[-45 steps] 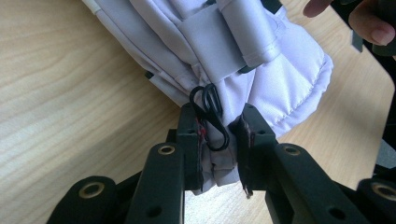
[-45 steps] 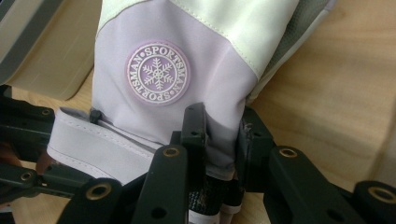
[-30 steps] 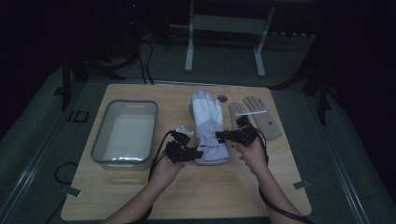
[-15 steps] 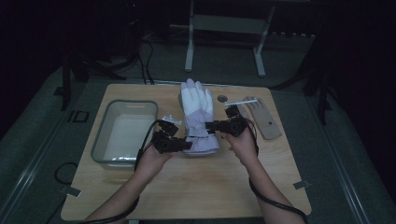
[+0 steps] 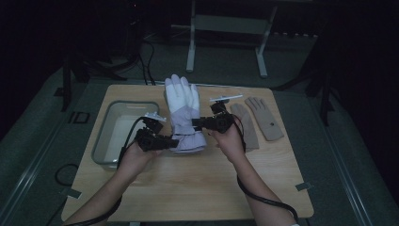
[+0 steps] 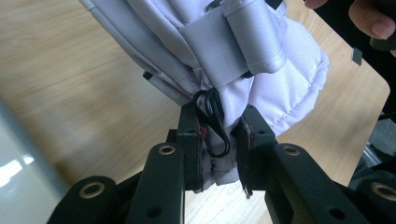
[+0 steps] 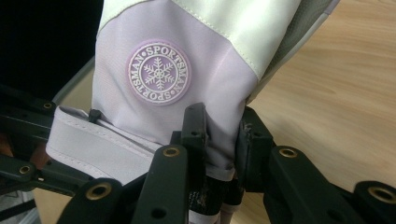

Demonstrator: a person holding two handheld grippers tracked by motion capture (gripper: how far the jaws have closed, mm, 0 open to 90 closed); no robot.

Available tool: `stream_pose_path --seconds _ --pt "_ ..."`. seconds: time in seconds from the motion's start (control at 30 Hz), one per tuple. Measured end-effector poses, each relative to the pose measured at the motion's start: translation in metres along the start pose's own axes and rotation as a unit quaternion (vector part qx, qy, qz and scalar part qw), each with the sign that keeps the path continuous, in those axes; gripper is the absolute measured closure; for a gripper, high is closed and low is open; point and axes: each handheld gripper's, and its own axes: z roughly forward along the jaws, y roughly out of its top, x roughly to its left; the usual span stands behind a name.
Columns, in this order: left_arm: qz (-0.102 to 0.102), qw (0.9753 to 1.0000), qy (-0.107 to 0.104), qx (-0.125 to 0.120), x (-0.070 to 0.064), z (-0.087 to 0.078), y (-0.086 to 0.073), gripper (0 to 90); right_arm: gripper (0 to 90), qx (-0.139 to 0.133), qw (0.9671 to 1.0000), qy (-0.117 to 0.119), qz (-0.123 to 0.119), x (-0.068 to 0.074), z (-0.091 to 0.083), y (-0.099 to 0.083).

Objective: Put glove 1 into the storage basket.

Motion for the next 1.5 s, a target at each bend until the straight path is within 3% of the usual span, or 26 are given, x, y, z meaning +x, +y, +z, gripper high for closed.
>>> stream_pose_path --seconds 0.4,1.03,1.27,1.5 --pt "-0.019 0.9994 0.026 -0.01 0.028 -0.044 -0.013 74.1 75.8 -0.005 0.9998 0.016 -0.014 0.039 0.035 0.026" --pt "-0.05 0.9973 0.053 0.004 0.073 -0.1 -0.045 73.9 75.9 0.016 0.9981 0.049 -0.034 0.093 0.1 0.048" --pt "-0.063 0.9964 0.056 0.012 0.089 -0.105 -0.056 74.0 76.0 0.024 0.998 0.05 -0.031 0.105 0.123 0.047" --pt "-0.093 0.9944 0.043 0.027 0.107 -0.094 -0.072 73.9 76.2 0.041 0.998 0.044 -0.02 0.104 0.146 0.036"
